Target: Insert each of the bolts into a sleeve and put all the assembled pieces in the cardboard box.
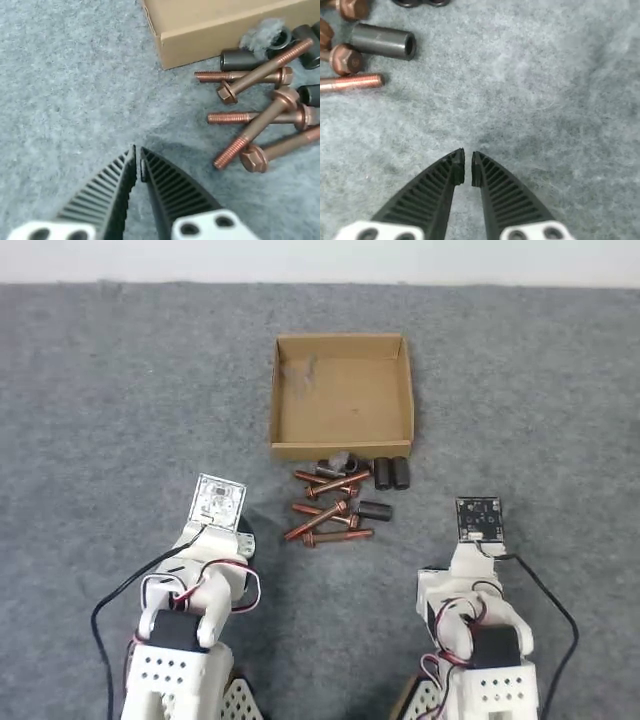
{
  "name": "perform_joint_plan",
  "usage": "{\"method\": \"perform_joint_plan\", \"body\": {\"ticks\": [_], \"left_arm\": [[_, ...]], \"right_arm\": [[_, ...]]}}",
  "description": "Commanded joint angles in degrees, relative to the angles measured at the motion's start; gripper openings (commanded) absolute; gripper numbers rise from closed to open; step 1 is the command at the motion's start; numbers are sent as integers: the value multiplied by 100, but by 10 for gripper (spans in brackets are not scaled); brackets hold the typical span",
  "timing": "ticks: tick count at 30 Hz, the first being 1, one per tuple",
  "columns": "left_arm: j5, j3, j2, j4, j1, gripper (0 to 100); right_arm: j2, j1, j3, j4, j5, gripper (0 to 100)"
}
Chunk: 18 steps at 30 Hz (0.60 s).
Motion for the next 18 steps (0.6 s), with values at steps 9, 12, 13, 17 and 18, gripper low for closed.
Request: {"method": "perform_joint_plan", "body": {"ticks": [9, 12, 13, 17, 18], "left_arm": [[62, -163, -79, 149, 9, 12], [53, -163, -79, 193, 9, 12], [53, -163, -79, 193, 9, 12], [53, -163, -79, 193, 9, 12], [53, -163, -79, 193, 9, 12]], "right_arm": [[-75, 857, -1020, -1481, 35, 9], [-75, 857, -1187, -1481, 44, 9], [-75, 857, -1213, -1481, 44, 9], [-75, 857, -1222, -1534, 62, 11], [-75, 857, -1222, -1534, 62, 12]]}}
